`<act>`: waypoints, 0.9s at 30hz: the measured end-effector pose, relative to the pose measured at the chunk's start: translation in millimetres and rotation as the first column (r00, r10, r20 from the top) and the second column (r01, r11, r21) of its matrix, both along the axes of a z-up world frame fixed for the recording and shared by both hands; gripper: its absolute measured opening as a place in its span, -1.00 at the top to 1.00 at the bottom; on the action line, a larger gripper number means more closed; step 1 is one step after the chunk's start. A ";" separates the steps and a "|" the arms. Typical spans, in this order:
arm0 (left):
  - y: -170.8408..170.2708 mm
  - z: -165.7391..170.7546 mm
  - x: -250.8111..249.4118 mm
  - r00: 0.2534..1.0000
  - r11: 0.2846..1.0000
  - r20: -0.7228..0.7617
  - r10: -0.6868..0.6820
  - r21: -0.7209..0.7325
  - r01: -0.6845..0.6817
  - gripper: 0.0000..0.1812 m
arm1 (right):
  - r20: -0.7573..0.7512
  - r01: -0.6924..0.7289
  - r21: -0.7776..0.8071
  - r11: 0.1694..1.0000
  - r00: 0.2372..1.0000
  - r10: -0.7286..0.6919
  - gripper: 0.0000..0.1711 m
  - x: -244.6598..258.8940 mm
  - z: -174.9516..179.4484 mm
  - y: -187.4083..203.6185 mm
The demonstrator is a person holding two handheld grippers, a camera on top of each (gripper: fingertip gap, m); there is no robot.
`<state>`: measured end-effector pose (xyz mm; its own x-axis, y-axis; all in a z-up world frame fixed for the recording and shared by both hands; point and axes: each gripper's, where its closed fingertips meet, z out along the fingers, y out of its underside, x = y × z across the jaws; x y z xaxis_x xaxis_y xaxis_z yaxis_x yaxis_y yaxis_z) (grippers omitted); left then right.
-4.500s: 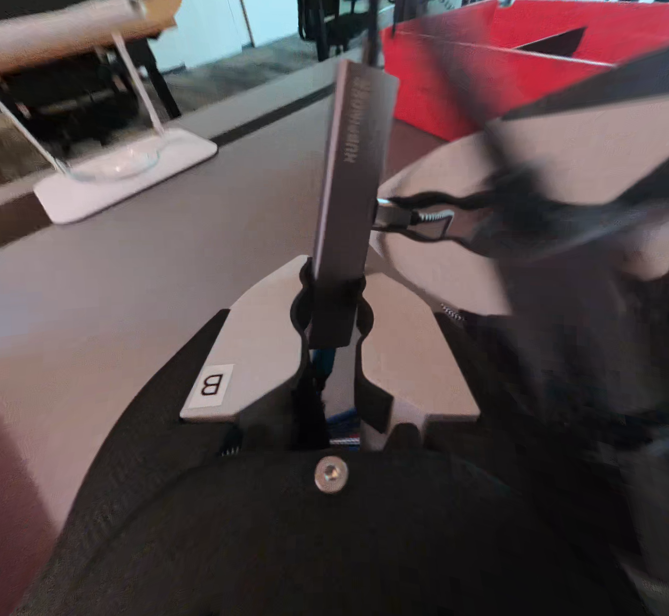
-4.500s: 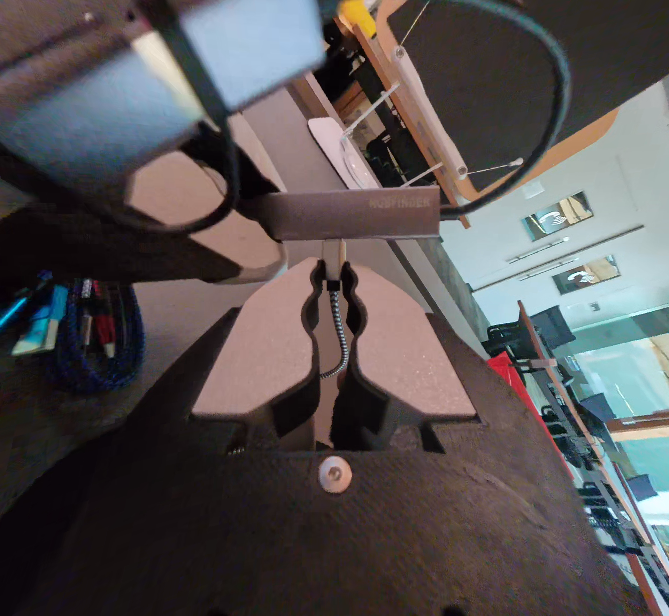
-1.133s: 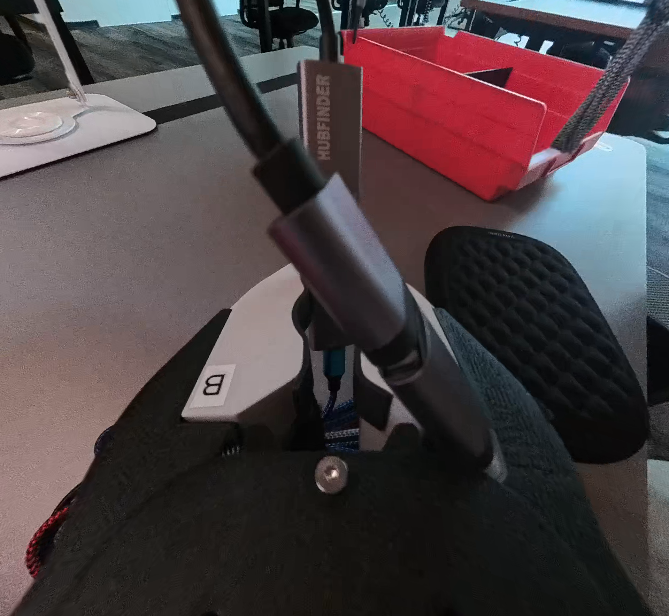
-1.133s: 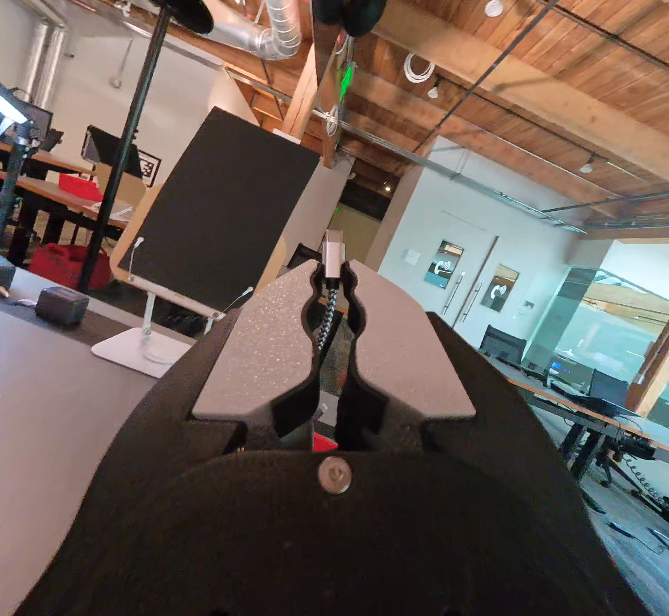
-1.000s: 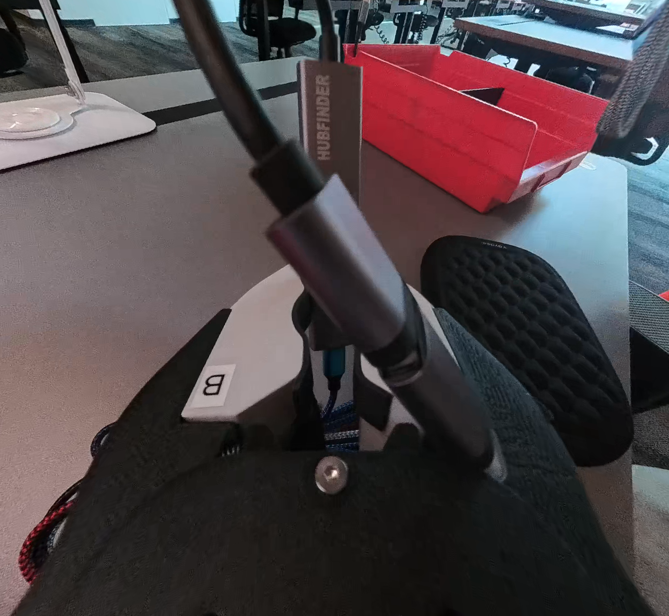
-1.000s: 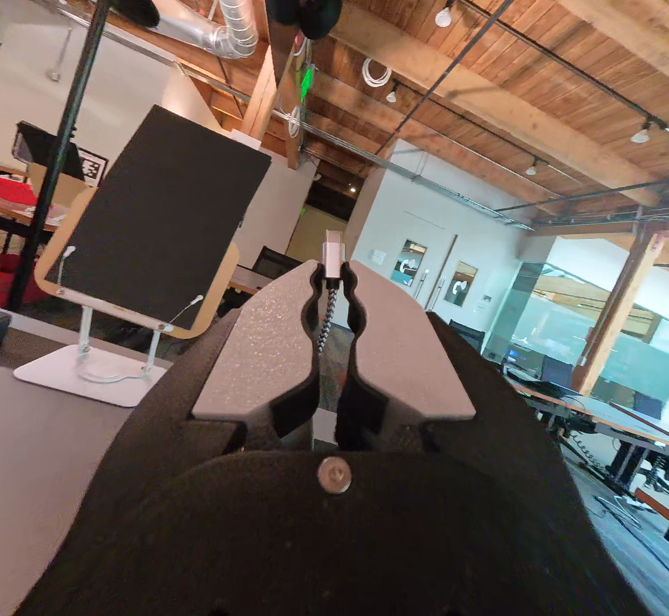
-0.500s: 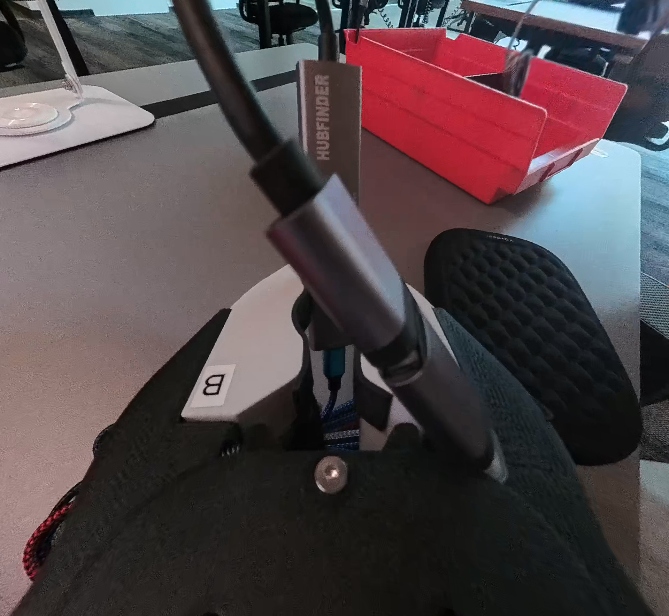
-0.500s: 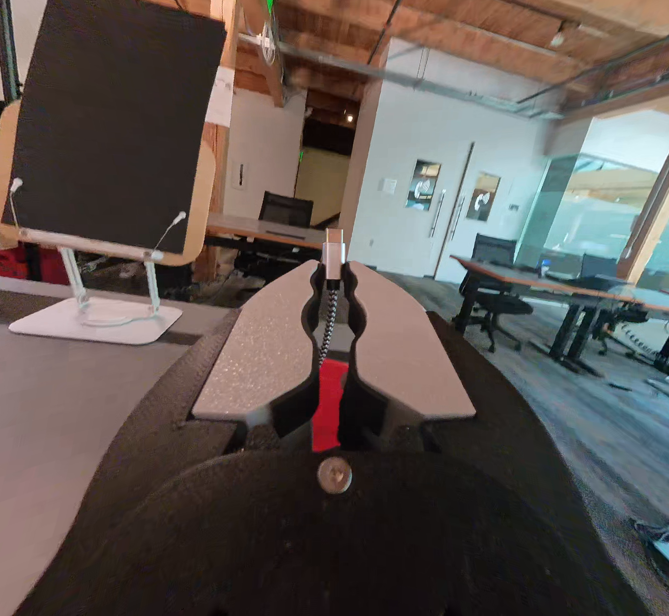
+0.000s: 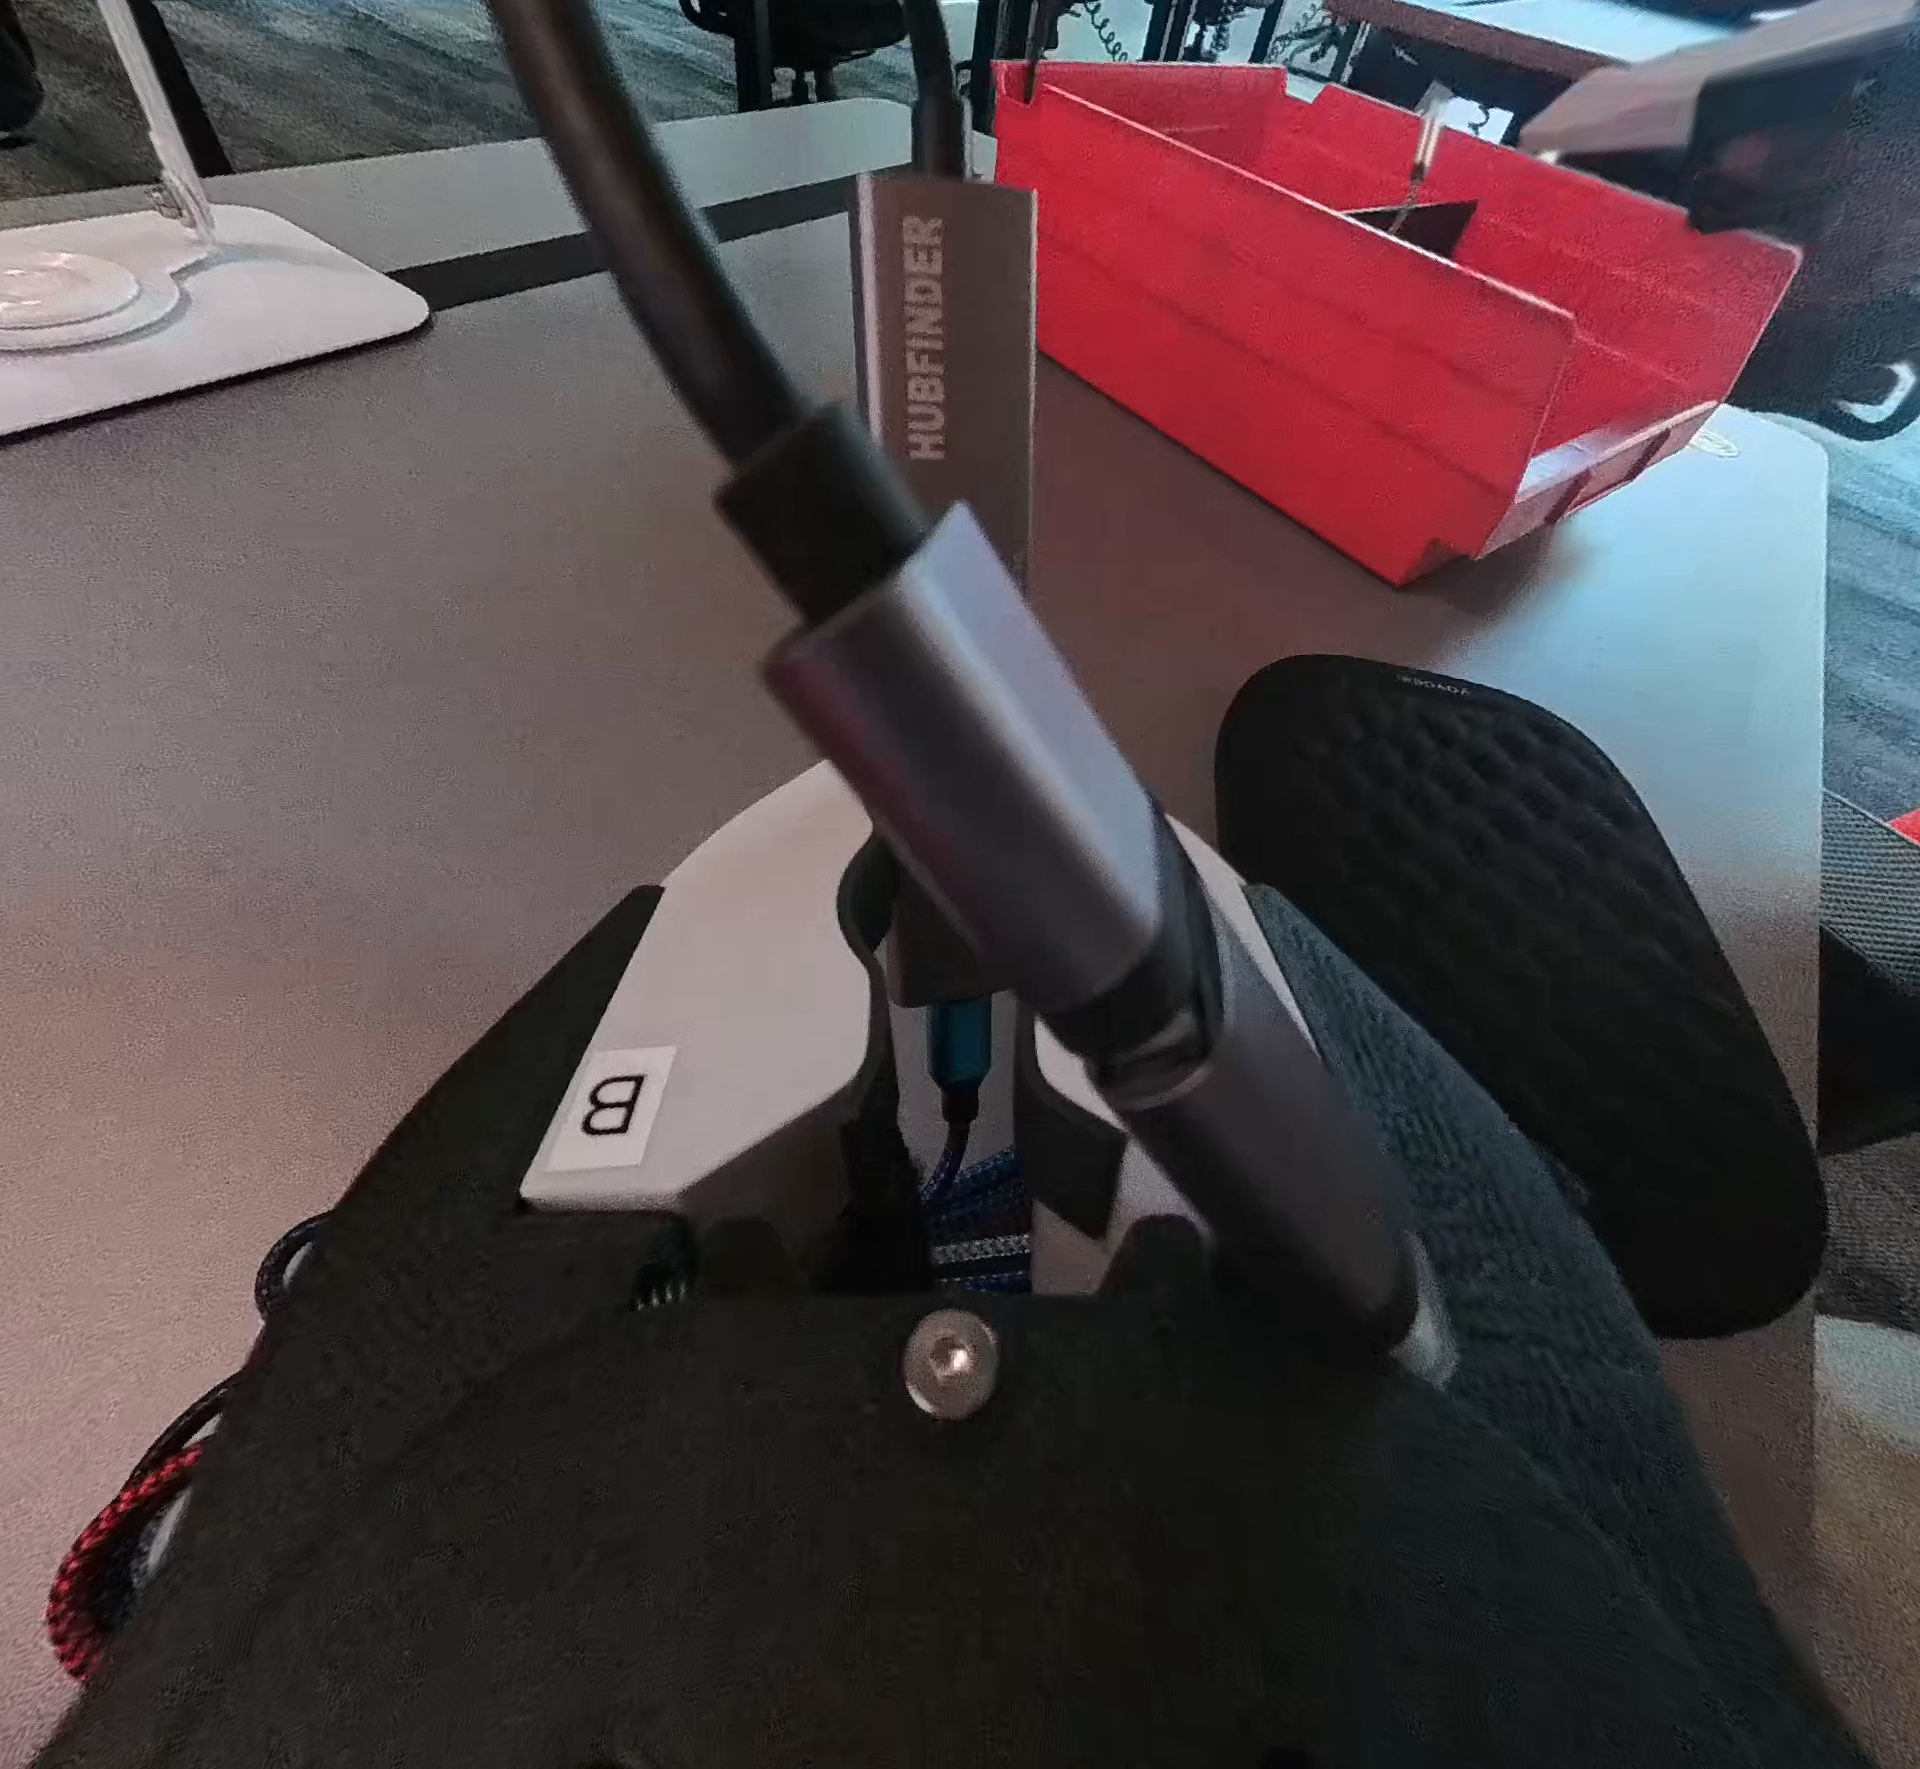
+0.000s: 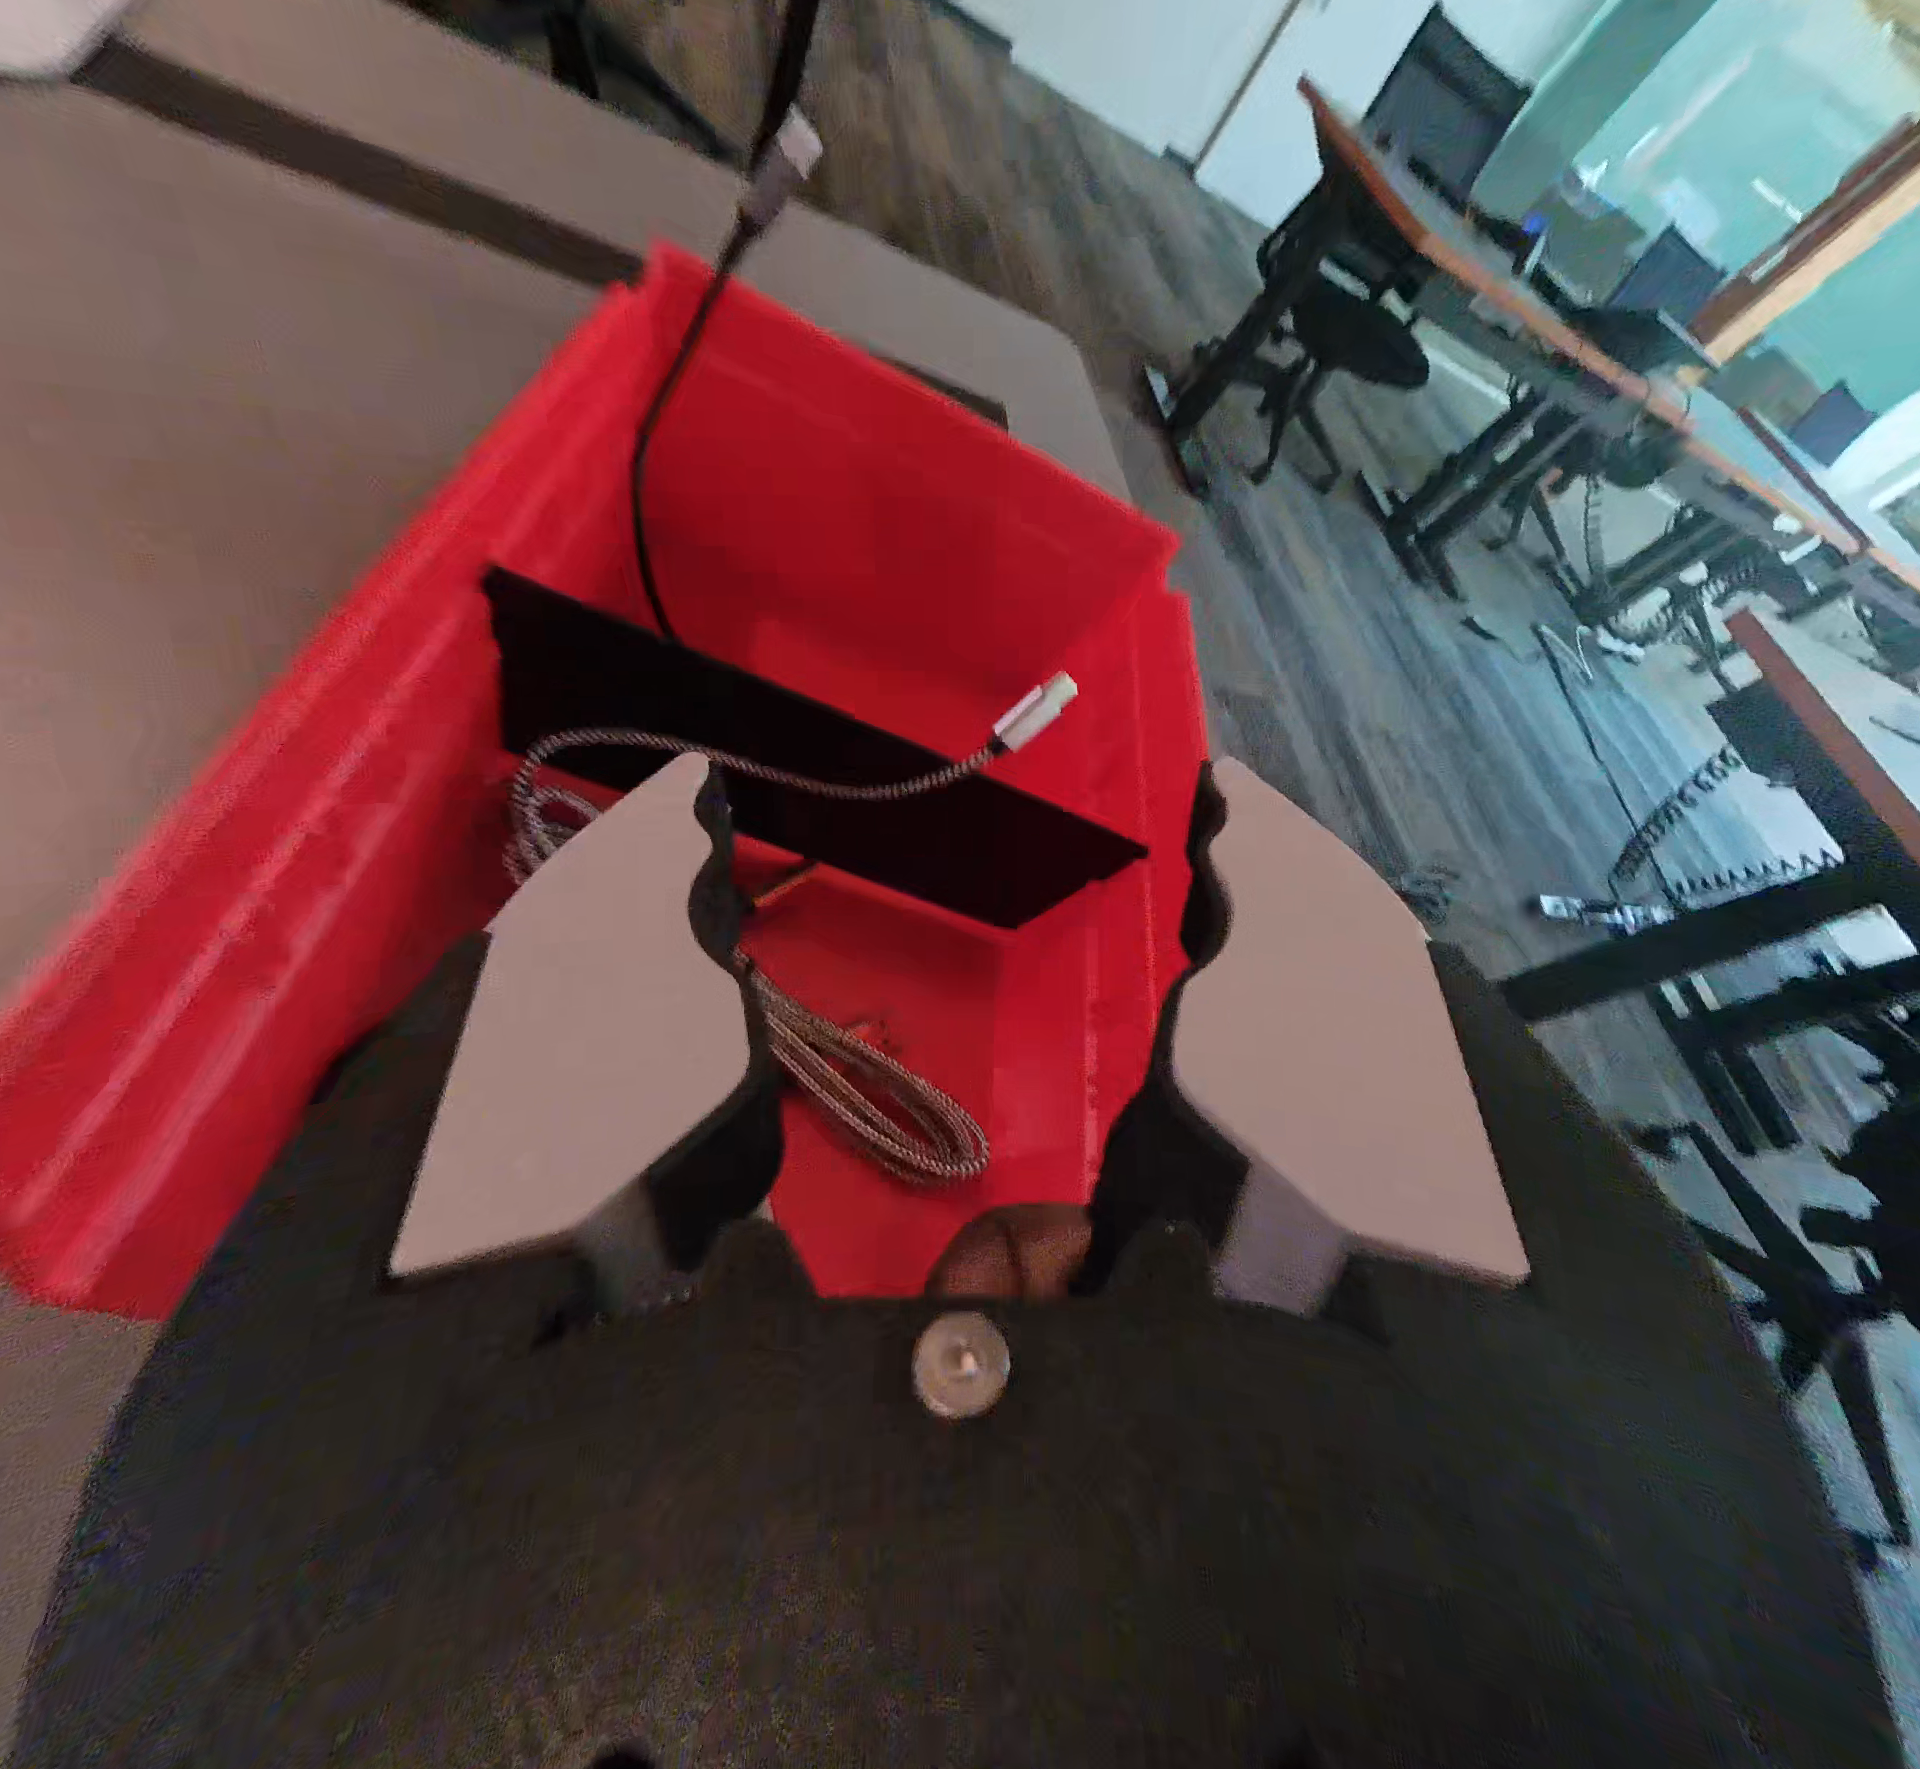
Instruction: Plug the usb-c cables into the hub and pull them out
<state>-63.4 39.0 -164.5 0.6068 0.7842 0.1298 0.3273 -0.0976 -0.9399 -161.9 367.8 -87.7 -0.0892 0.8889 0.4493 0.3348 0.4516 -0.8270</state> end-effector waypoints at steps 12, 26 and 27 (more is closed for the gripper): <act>-18.8 19.0 -3.6 0.998 0.959 0.046 0.035 0.279 -0.046 0.78 | 0.102 -0.839 -0.049 0.542 0.536 0.838 0.47 150.8 -64.0 -329.2; -26.3 81.4 16.8 0.989 0.585 -0.102 -0.103 0.798 0.143 0.75 | -0.152 -0.810 -0.358 0.464 0.540 0.828 0.92 140.9 -42.5 -390.2; -28.3 82.7 17.3 0.989 0.579 -0.110 -0.098 0.802 0.146 0.76 | -0.156 -0.812 -0.330 0.482 0.550 0.820 0.92 140.1 -41.1 -389.9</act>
<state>-46.0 10.7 -81.8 0.7130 0.2893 0.6387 0.3237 0.6723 -0.6658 -21.8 -22.1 -128.8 -0.8585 0.4936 0.1394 -0.0209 0.2378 -0.9711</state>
